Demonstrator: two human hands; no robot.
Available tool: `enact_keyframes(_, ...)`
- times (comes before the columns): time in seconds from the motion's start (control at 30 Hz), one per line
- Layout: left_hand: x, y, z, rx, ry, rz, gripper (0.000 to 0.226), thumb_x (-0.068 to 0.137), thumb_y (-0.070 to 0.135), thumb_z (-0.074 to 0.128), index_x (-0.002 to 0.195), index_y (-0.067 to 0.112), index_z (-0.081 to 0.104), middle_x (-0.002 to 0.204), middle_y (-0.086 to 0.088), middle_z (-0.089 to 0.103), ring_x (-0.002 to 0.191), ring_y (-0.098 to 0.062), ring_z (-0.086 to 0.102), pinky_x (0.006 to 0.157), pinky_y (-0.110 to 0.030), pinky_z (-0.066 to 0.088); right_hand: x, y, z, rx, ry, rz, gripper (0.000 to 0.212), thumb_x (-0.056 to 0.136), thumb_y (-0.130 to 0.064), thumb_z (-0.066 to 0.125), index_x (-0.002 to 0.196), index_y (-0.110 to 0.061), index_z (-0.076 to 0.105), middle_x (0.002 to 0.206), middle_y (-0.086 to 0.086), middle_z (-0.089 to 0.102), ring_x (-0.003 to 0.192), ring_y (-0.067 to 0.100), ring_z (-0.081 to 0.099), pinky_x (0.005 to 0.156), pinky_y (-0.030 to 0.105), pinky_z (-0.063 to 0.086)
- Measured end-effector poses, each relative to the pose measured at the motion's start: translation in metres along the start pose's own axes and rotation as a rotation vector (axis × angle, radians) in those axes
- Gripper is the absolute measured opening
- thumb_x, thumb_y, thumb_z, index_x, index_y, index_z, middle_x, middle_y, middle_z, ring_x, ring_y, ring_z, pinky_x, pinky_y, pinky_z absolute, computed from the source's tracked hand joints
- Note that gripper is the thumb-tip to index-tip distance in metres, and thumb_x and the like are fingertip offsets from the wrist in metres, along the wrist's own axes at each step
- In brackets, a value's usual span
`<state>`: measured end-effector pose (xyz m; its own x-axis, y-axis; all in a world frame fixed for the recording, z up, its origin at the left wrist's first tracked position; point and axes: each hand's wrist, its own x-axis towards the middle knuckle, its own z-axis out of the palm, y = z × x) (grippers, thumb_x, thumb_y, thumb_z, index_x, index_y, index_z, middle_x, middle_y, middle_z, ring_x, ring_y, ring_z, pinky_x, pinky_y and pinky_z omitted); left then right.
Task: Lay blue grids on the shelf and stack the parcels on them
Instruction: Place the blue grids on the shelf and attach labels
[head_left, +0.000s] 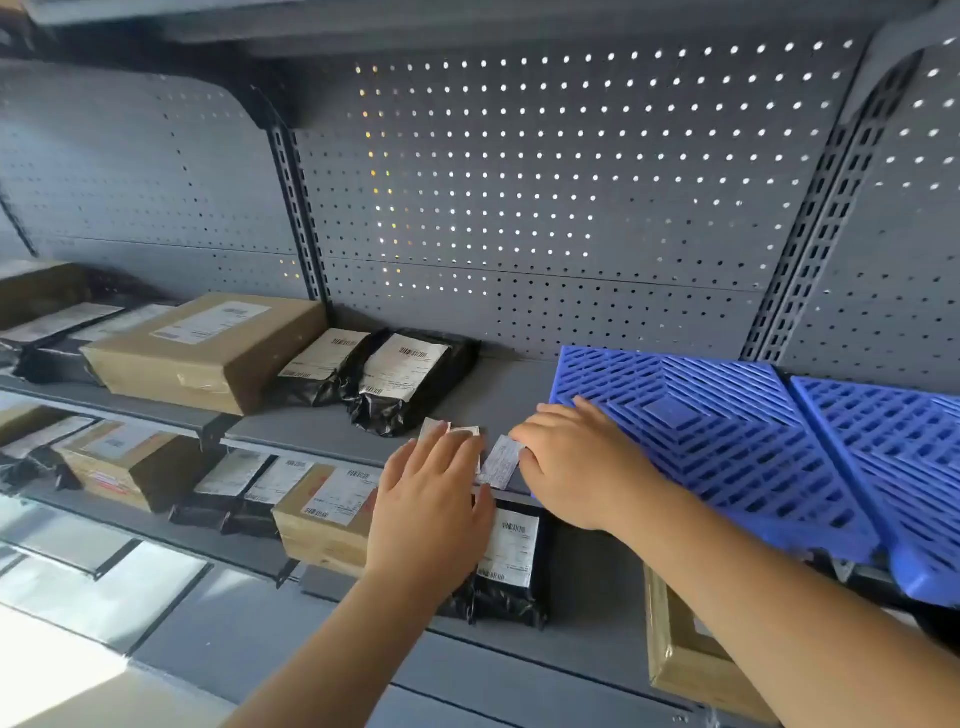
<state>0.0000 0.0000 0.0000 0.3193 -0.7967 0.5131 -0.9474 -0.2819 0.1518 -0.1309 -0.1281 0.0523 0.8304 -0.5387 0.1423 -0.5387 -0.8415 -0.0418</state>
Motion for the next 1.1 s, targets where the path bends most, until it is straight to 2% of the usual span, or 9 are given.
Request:
enact_keyframes(0.17,0.001,-0.006,0.022,-0.043,0.040,0.080,0.031,0.087,0.030,0.073,0.117,0.026,0.072,0.119,0.011,0.068,0.124,-0.018,0.058,0.103,-0.037,0.039,0.019,-0.001,0.010,-0.064,-0.184,-0.021,0.046,0.106,-0.024,0.030,0.149,-0.022,0.044,0.154,-0.006,0.045,0.153,0.015,0.015,0.125,0.047,-0.002)
enact_keyframes(0.3,-0.001,-0.007,0.032,-0.041,0.085,0.109,0.027,0.082,0.027,0.080,0.109,0.026,0.075,0.109,0.010,0.070,0.104,-0.020,0.063,0.086,-0.039,0.049,0.031,-0.002,0.014,-0.124,-0.216,-0.014,0.044,0.104,-0.023,0.032,0.145,-0.020,0.050,0.150,-0.005,0.049,0.154,0.017,0.014,0.123,0.051,-0.008)
enact_keyframes(0.43,-0.002,-0.011,0.039,-0.060,0.101,0.120,0.025,0.080,0.023,0.081,0.104,0.028,0.075,0.104,0.012,0.072,0.096,-0.020,0.062,0.079,-0.036,0.047,0.033,-0.003,0.016,-0.147,-0.244,-0.014,0.043,0.105,-0.025,0.031,0.141,-0.022,0.054,0.150,-0.005,0.049,0.153,0.019,0.017,0.122,0.054,-0.011)
enact_keyframes(0.67,-0.004,-0.019,0.043,-0.090,0.139,0.137,0.013,0.083,0.020,0.080,0.093,0.027,0.074,0.092,0.010,0.069,0.085,-0.023,0.059,0.071,-0.036,0.044,0.028,-0.008,0.013,-0.046,-0.235,-0.021,0.044,0.104,-0.027,0.029,0.134,-0.028,0.061,0.146,-0.009,0.052,0.150,0.014,0.021,0.122,0.051,-0.012)
enact_keyframes(0.9,-0.005,-0.021,0.039,-0.102,0.199,0.178,0.010,0.086,0.020,0.076,0.094,0.027,0.075,0.092,0.011,0.071,0.085,-0.022,0.061,0.071,-0.036,0.043,0.018,-0.009,0.010,-0.001,-0.195,-0.053,0.041,0.103,-0.026,0.032,0.131,-0.029,0.062,0.145,-0.010,0.054,0.150,0.011,0.021,0.123,0.049,-0.012)
enact_keyframes(1.0,-0.007,-0.022,0.030,-0.120,0.233,0.180,0.014,0.092,0.025,0.062,0.095,0.026,0.076,0.091,0.012,0.070,0.085,-0.022,0.062,0.071,-0.038,0.046,0.012,-0.009,0.010,0.050,-0.125,-0.071,0.035,0.101,-0.027,0.041,0.127,-0.028,0.063,0.137,-0.010,0.058,0.147,0.012,0.025,0.123,0.044,-0.012)
enact_keyframes(1.1,-0.010,-0.022,0.018,-0.135,0.264,0.153,0.013,0.093,0.026,0.063,0.095,0.026,0.076,0.092,0.012,0.072,0.086,-0.022,0.062,0.072,-0.040,0.048,0.008,-0.008,0.008,0.112,-0.015,-0.108,0.024,0.097,-0.029,0.054,0.117,-0.027,0.067,0.121,-0.011,0.062,0.134,0.011,0.040,0.124,0.039,-0.004)
